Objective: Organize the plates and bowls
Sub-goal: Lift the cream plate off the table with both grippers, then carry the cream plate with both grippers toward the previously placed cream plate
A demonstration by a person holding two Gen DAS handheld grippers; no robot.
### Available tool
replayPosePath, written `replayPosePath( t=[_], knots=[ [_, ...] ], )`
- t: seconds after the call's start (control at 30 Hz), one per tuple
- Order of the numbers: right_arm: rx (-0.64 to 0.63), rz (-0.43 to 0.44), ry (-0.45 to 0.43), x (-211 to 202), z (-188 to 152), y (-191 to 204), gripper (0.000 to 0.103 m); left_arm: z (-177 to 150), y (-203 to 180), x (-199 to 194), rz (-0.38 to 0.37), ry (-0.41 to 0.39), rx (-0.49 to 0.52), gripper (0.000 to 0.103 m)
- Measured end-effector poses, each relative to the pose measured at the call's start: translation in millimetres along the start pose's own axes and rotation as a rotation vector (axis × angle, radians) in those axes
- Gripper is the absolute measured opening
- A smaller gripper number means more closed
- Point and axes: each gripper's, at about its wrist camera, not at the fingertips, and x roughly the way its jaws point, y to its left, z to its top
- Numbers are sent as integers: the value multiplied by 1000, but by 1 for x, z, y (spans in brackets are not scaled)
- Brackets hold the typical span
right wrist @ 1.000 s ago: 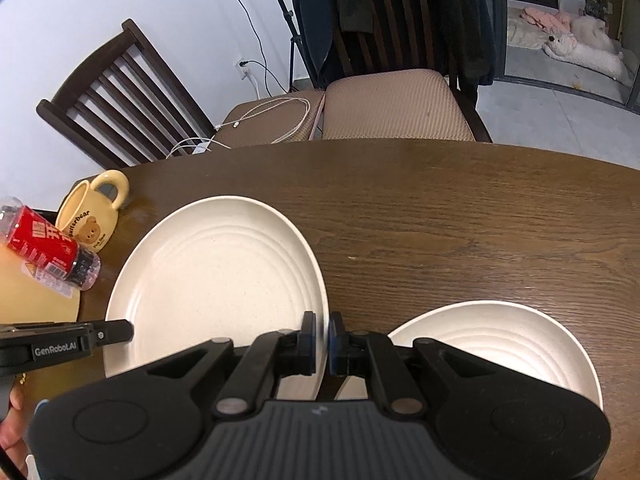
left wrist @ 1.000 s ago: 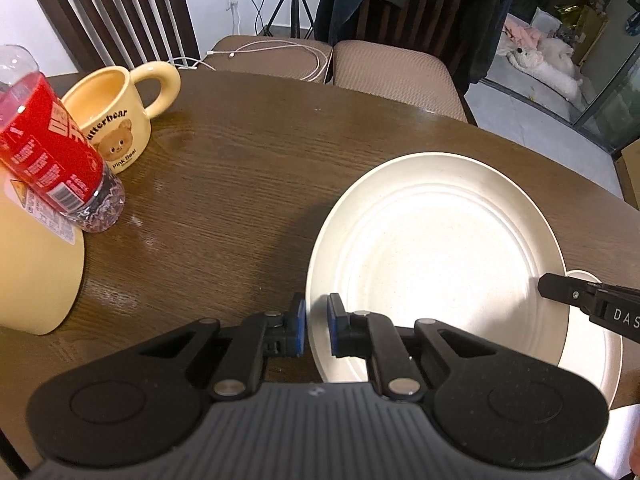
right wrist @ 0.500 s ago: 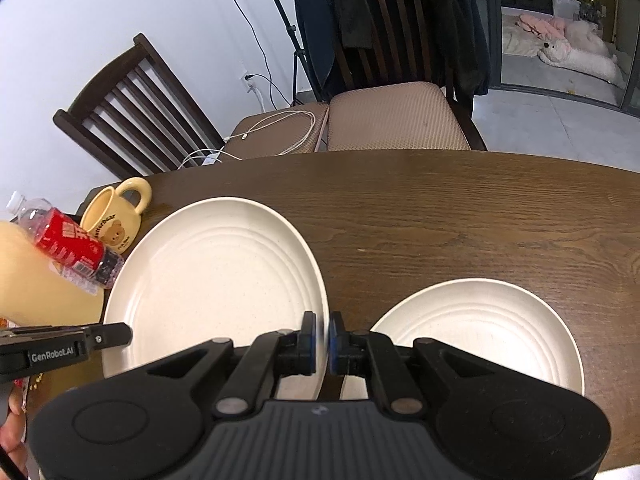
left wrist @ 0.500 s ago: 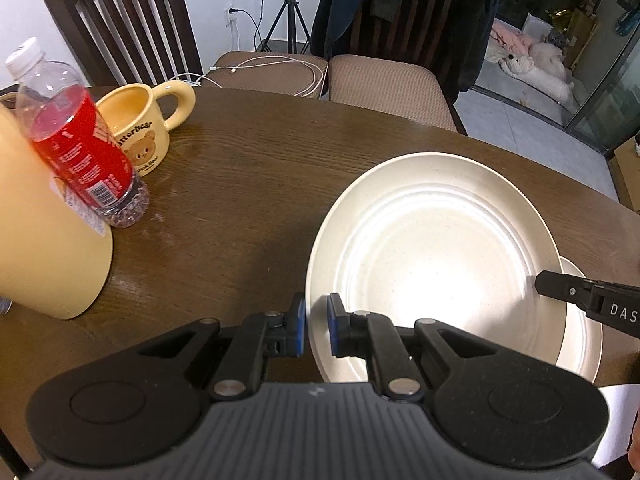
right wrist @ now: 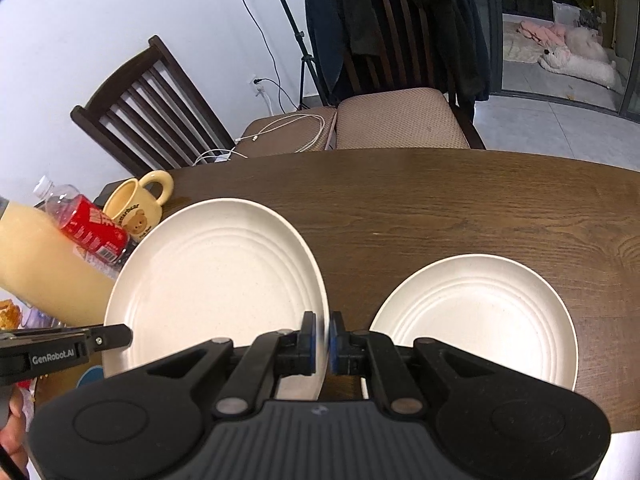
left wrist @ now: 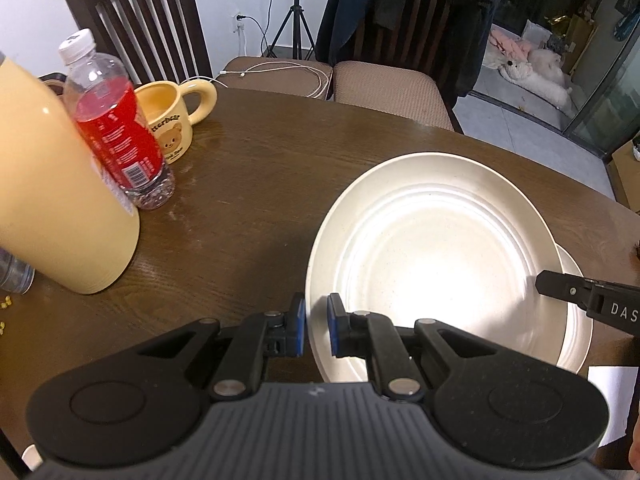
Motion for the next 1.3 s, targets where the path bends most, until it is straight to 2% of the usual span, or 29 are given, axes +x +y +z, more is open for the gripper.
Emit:
replayPosePath(
  t=[0.73,1.3],
  knots=[
    [30,-20,-35,-56,-47,38,6,-37,28,-53,-29,-25,27,12],
    [37,-35,-53,-87,-92,75,6,-78,56,-86,-28,-32,52,12]
  ],
)
